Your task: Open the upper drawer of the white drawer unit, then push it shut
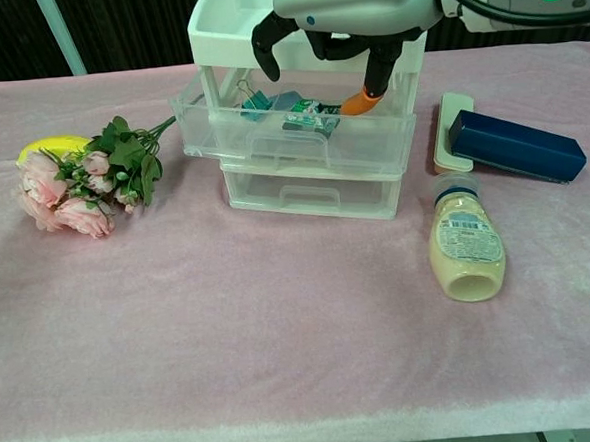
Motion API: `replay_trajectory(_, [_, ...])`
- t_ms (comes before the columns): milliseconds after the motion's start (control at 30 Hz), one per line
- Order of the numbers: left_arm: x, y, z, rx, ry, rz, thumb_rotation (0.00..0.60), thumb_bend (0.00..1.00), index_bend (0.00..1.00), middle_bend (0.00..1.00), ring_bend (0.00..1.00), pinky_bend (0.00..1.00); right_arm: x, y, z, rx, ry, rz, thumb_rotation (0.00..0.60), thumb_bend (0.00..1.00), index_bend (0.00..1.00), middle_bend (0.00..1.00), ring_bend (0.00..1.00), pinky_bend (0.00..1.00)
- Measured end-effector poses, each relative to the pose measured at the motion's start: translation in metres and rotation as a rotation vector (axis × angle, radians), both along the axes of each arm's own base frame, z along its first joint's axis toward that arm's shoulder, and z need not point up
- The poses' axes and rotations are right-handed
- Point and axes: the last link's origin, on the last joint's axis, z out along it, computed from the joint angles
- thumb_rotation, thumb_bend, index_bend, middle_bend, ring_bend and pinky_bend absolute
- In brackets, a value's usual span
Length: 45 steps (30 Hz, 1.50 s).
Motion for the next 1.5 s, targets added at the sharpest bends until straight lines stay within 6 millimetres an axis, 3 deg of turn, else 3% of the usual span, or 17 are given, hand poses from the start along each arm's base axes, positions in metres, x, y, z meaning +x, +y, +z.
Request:
replay_trajectory(600, [0.0, 0.0, 0.001, -0.001, -0.004, 0.006, 0.6, 0.0, 0.0, 0.0, 0.0, 0.0, 0.0, -0.004, -0.008, -0.049, 0.111, 0.074, 0.6, 0.11, 0.3, 0.98, 0.97, 0.88])
replay_trajectory(1500, [-0.001, 0.0, 0.002, -0.002, -0.013, 0.012, 0.6, 0.0, 0.0, 0.0, 0.0, 0.0, 0.003, -0.004, -0.013, -0.088, 0.237, 0.187, 0.6, 0.11, 0.3, 0.98, 0.97, 0.88])
